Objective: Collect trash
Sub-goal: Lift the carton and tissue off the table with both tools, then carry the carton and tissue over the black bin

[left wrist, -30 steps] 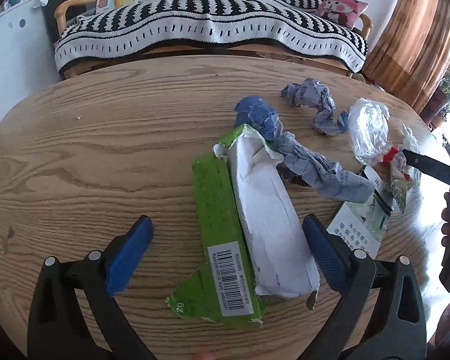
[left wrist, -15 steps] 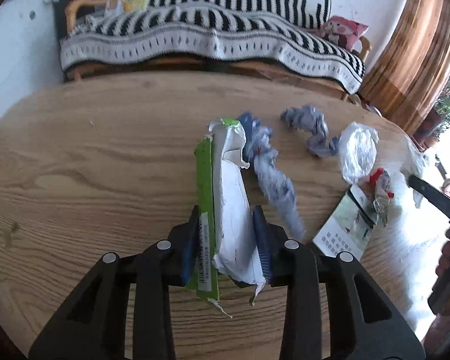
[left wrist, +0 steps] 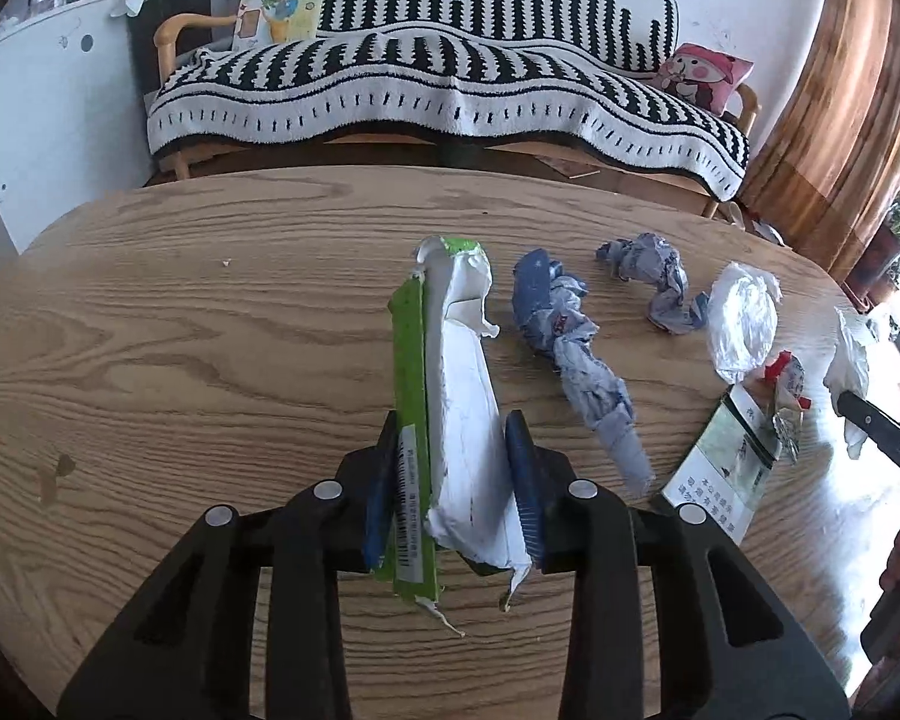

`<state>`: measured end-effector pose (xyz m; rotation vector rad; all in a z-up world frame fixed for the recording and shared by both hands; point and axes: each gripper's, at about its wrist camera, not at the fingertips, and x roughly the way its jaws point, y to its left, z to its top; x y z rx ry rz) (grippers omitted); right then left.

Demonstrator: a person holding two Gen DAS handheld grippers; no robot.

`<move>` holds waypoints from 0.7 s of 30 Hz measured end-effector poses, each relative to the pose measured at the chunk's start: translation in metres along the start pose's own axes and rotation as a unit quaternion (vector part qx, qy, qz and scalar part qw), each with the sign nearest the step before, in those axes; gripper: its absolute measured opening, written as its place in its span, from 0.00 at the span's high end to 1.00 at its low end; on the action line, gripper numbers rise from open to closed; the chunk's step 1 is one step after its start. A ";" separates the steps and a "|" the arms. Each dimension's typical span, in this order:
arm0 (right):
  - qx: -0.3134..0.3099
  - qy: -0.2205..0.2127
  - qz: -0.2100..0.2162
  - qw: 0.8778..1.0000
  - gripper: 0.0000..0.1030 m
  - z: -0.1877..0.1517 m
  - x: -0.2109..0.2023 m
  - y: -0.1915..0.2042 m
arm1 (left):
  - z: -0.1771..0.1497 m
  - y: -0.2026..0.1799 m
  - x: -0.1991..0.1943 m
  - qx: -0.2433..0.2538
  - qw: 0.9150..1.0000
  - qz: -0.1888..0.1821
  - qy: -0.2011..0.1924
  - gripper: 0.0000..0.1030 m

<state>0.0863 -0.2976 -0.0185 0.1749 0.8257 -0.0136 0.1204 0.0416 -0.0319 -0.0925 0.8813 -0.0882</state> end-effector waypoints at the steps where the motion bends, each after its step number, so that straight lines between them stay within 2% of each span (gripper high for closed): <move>1: -0.002 0.001 0.000 1.000 0.82 0.000 0.002 0.001 | 0.000 0.000 0.001 0.000 1.000 0.000 0.001 0.67; 19: 0.002 0.000 0.001 1.000 0.82 0.003 0.007 0.008 | 0.002 0.004 -0.001 0.000 1.000 0.005 -0.003 0.67; 21: 0.005 -0.003 0.011 1.000 0.82 0.004 0.003 0.011 | 0.004 -0.001 -0.009 0.014 1.000 0.017 -0.015 0.67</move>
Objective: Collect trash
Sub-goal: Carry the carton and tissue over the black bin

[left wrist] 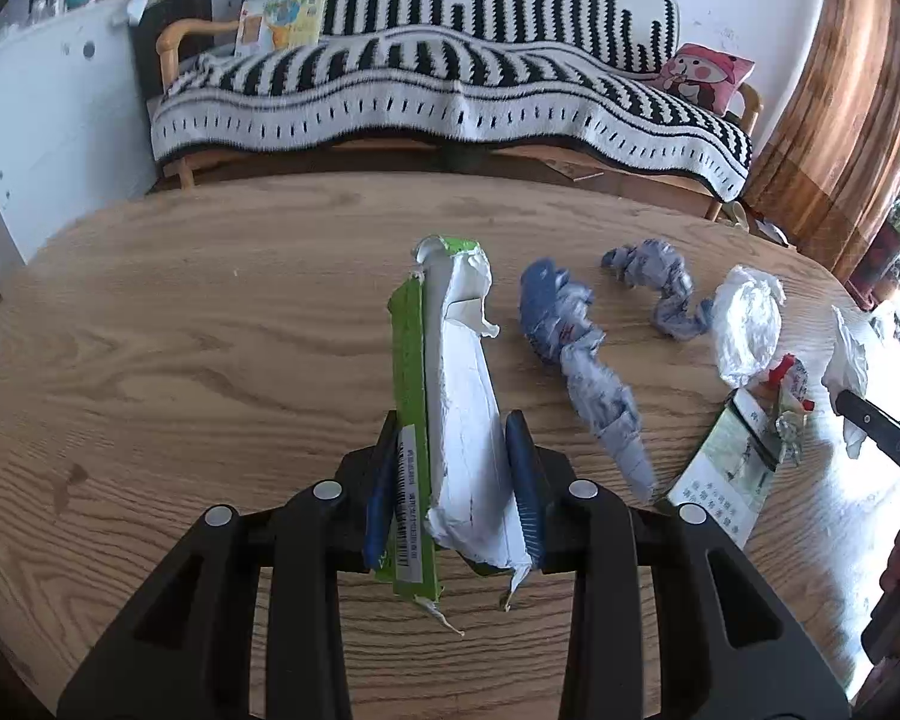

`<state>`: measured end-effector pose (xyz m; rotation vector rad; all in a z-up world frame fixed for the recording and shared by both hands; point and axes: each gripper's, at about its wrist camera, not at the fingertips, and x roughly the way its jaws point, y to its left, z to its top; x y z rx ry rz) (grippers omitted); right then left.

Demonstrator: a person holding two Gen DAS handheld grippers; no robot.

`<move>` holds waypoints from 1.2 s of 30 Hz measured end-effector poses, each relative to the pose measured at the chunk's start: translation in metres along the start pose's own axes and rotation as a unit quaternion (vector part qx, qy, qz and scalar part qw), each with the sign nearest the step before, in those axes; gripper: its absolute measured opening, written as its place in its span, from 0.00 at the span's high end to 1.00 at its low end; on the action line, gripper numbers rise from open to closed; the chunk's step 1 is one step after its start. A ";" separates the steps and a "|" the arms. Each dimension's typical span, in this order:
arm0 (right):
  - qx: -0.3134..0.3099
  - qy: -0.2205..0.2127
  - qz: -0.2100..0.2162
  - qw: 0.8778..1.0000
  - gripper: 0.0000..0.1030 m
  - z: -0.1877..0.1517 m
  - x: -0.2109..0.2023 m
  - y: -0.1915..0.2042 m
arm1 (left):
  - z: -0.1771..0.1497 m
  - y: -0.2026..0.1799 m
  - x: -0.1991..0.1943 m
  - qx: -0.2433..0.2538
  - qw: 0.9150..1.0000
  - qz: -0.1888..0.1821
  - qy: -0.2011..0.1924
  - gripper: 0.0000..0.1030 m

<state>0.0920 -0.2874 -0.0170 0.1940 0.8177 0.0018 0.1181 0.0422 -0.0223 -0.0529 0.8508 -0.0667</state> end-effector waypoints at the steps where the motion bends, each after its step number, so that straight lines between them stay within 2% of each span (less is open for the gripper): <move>1: 0.003 -0.003 0.007 1.000 0.82 0.001 -0.004 0.004 | 0.001 -0.003 -0.006 0.008 1.000 0.010 -0.011 0.67; 3: -0.001 -0.010 0.016 1.000 0.82 0.003 -0.012 0.011 | 0.001 -0.008 -0.018 0.009 0.999 0.010 -0.029 0.67; 5: -0.007 -0.024 0.026 0.999 0.82 0.002 -0.030 0.020 | -0.003 -0.013 -0.031 0.006 0.999 -0.006 -0.038 0.67; 8: 0.001 -0.042 0.031 0.999 0.82 -0.018 -0.064 0.019 | -0.006 -0.031 -0.050 0.014 0.998 -0.029 -0.050 0.67; 11: 0.021 -0.051 0.034 0.998 0.82 -0.046 -0.102 -0.001 | -0.013 -0.065 -0.075 0.037 0.995 -0.079 -0.052 0.67; 13: 0.024 -0.063 0.014 0.998 0.82 -0.069 -0.139 -0.024 | -0.028 -0.101 -0.095 0.059 0.988 -0.133 -0.043 0.67; 15: 0.029 -0.069 -0.012 0.997 0.82 -0.089 -0.173 -0.052 | -0.043 -0.141 -0.113 0.092 0.980 -0.174 -0.031 0.67; 17: 0.037 -0.068 -0.034 0.996 0.82 -0.110 -0.203 -0.078 | -0.062 -0.186 -0.129 0.113 0.964 -0.240 -0.003 0.67; 20: 0.069 -0.064 -0.075 0.993 0.82 -0.148 -0.254 -0.135 | -0.093 -0.249 -0.150 0.160 0.944 -0.290 0.015 0.67; 23: 0.105 -0.053 -0.107 0.987 0.82 -0.187 -0.285 -0.182 | -0.145 -0.320 -0.160 0.197 0.915 -0.344 0.074 0.67; 26: 0.149 -0.015 -0.119 0.982 0.82 -0.242 -0.290 -0.223 | -0.197 -0.371 -0.157 0.241 0.897 -0.352 0.114 0.67; 27: 0.167 0.005 -0.118 0.979 0.82 -0.268 -0.285 -0.235 | -0.220 -0.389 -0.151 0.254 0.889 -0.356 0.138 0.67; 29: 0.184 0.034 -0.122 0.975 0.82 -0.302 -0.277 -0.248 | -0.254 -0.413 -0.137 0.265 0.878 -0.354 0.181 0.67; 31: 0.208 0.061 -0.117 0.969 0.82 -0.339 -0.269 -0.262 | -0.279 -0.422 -0.126 0.282 0.875 -0.343 0.193 0.67; 34: 0.228 0.086 -0.115 0.963 0.82 -0.372 -0.260 -0.275 | -0.310 -0.424 -0.111 0.315 0.871 -0.318 0.202 0.68; 35: 0.233 0.091 -0.112 0.962 0.82 -0.377 -0.258 -0.281 | -0.312 -0.425 -0.108 0.312 0.870 -0.319 0.211 0.67; 36: 0.238 0.097 -0.104 0.961 0.82 -0.383 -0.255 -0.284 | -0.309 -0.426 -0.108 0.314 0.870 -0.321 0.202 0.67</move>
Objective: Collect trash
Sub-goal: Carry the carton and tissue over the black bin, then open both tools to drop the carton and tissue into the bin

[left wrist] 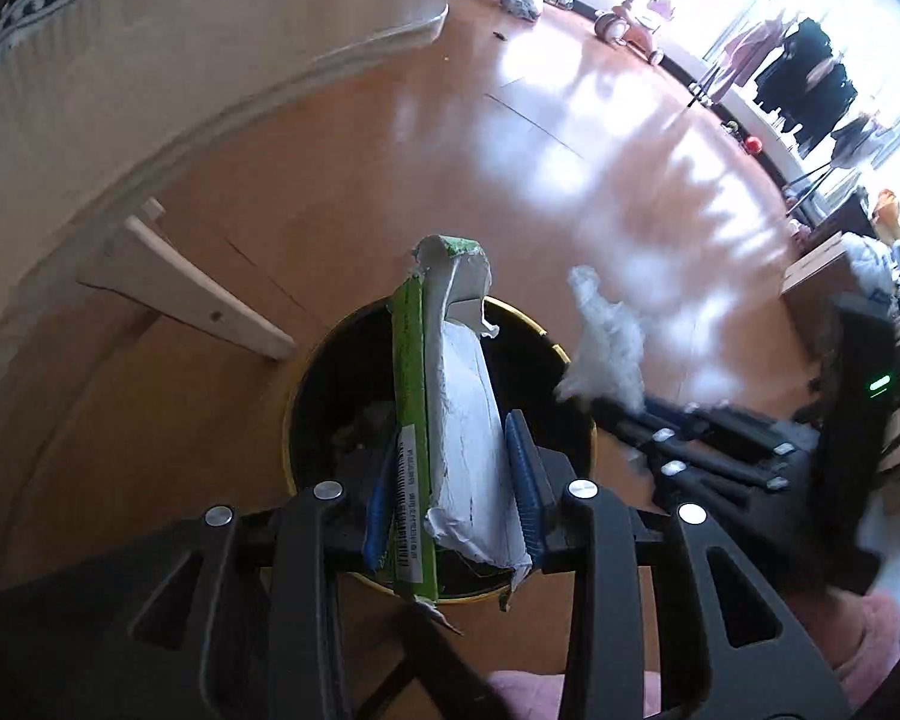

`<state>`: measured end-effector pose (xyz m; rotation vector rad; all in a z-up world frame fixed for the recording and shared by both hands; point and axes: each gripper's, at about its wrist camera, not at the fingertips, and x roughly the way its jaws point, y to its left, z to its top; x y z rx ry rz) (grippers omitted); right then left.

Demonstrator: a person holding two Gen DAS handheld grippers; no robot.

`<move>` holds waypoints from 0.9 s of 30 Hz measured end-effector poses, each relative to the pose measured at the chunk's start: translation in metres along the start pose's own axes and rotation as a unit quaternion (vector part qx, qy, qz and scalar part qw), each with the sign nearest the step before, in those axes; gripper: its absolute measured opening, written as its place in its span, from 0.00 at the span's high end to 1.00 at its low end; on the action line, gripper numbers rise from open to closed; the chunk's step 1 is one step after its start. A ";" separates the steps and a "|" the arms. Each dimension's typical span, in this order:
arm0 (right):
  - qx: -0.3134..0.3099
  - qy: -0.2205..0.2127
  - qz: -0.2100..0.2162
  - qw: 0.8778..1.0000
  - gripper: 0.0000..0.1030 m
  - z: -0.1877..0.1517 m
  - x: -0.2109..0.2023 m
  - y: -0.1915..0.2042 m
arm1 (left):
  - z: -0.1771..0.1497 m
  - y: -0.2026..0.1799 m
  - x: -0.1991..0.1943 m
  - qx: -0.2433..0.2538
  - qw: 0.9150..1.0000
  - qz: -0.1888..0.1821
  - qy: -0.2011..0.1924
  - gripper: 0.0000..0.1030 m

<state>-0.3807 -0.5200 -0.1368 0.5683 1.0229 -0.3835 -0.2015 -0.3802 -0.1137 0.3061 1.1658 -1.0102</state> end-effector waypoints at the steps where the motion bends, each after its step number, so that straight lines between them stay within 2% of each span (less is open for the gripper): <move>1: 0.000 0.004 0.005 1.000 0.82 -0.002 0.003 0.000 | 0.002 -0.001 -0.002 0.010 1.000 0.013 -0.009 0.68; 5: -0.008 0.016 0.021 1.000 0.82 -0.009 0.013 0.000 | -0.002 0.004 0.007 -0.005 1.000 0.014 0.004 0.68; 10: -0.015 0.025 0.033 0.999 0.82 -0.003 0.015 -0.003 | -0.004 -0.001 0.015 0.006 1.000 0.007 0.017 0.64; 11: -0.022 0.029 0.040 0.999 0.74 -0.005 0.016 -0.002 | 0.000 -0.005 0.017 0.008 1.000 0.009 0.024 0.56; 12: -0.031 0.033 0.046 0.998 0.62 -0.007 0.017 -0.002 | 0.001 -0.006 0.018 0.009 0.999 0.017 0.025 0.47; 13: -0.037 0.034 0.050 0.997 0.26 -0.006 0.018 0.000 | 0.001 -0.007 0.018 0.010 0.999 0.023 0.021 0.29; 14: -0.045 0.033 0.053 0.997 0.06 -0.008 0.017 0.002 | 0.001 -0.006 0.015 0.009 1.000 0.022 0.009 0.14; 15: -0.056 0.031 0.053 0.997 0.07 -0.013 0.014 0.000 | 0.000 -0.007 0.009 0.008 1.000 0.021 -0.009 0.09; 17: -0.067 0.036 0.042 0.996 0.07 -0.022 0.016 0.001 | 0.001 -0.008 0.001 0.006 0.999 0.023 -0.032 0.06; 21: -0.072 0.011 0.009 0.997 0.07 -0.032 0.006 -0.012 | 0.013 -0.007 -0.015 0.000 0.999 -0.010 -0.032 0.06; 23: -0.067 -0.006 -0.002 0.998 0.07 -0.028 0.001 -0.011 | 0.024 0.002 -0.038 -0.003 0.999 0.006 -0.053 0.06; 24: -0.065 -0.017 -0.005 0.998 0.07 -0.022 -0.003 -0.008 | 0.031 0.009 -0.059 -0.007 0.997 0.022 -0.075 0.06; 27: -0.067 -0.042 -0.009 0.997 0.07 -0.008 -0.011 0.002 | 0.039 0.042 -0.117 -0.027 0.988 0.073 -0.136 0.06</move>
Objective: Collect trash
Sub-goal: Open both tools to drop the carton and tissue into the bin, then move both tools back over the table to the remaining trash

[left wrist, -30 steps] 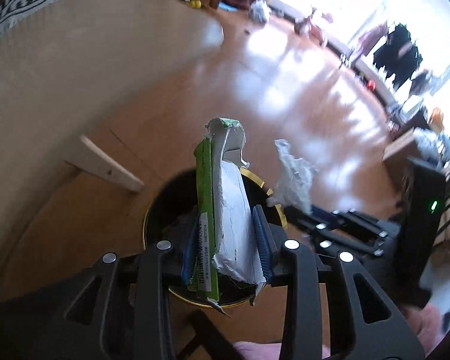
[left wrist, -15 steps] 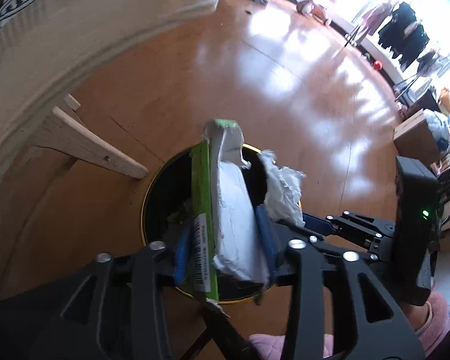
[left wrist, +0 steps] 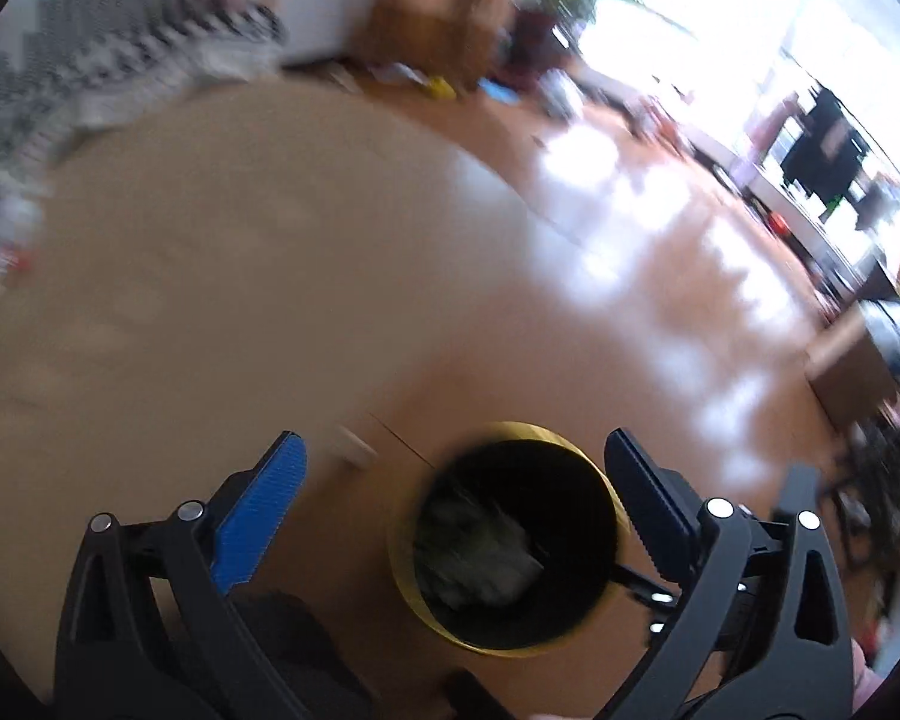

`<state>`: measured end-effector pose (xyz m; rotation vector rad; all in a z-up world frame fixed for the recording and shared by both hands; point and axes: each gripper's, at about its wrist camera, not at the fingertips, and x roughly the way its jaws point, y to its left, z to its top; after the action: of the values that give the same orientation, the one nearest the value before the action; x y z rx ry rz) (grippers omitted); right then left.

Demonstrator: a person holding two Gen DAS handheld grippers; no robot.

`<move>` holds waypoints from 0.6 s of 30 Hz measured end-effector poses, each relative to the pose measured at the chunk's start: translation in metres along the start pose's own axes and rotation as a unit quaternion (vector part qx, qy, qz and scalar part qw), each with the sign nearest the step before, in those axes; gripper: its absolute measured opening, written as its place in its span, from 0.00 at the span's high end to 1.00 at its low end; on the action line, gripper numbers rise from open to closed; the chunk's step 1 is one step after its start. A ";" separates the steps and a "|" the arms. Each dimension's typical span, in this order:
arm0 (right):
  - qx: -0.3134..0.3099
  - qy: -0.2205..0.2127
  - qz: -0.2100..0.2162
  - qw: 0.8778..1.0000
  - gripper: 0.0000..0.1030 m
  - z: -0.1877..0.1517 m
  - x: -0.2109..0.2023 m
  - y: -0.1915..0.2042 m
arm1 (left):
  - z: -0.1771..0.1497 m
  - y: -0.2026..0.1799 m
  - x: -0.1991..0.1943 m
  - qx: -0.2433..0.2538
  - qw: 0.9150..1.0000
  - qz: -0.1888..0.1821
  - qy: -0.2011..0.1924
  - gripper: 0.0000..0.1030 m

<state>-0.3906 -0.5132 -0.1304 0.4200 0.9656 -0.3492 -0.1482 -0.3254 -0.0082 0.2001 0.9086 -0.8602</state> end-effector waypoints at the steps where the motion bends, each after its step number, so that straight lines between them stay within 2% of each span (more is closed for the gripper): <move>1: 0.000 -0.015 0.003 1.000 0.07 0.011 -0.003 0.006 | 0.005 0.016 -0.014 -0.009 1.000 0.016 -0.014 0.06; 2: -0.001 -0.024 0.007 1.000 0.07 0.018 -0.004 0.005 | 0.008 0.035 -0.025 -0.019 0.999 0.032 -0.022 0.06; 5: -0.021 -0.051 0.012 0.998 0.07 0.049 -0.006 0.033 | 0.006 0.103 -0.060 -0.079 0.992 0.092 -0.046 0.06; 7: -0.051 -0.074 0.017 0.996 0.07 0.075 -0.009 0.064 | -0.003 0.153 -0.082 -0.129 0.982 0.125 -0.051 0.06; 11: -0.085 -0.087 0.042 0.992 0.07 0.127 -0.008 0.128 | -0.024 0.241 -0.120 -0.191 0.962 0.196 -0.019 0.06; 14: -0.115 -0.103 0.057 0.986 0.07 0.162 -0.015 0.177 | -0.035 0.285 -0.146 -0.209 0.950 0.233 -0.008 0.06; 18: -0.149 -0.106 0.068 0.981 0.07 0.203 -0.011 0.247 | -0.043 0.319 -0.164 -0.230 0.941 0.249 -0.010 0.06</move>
<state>-0.1368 -0.3983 0.0263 0.1702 0.7603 -0.1187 0.0056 -0.0007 0.0285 0.0083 0.9585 -0.1685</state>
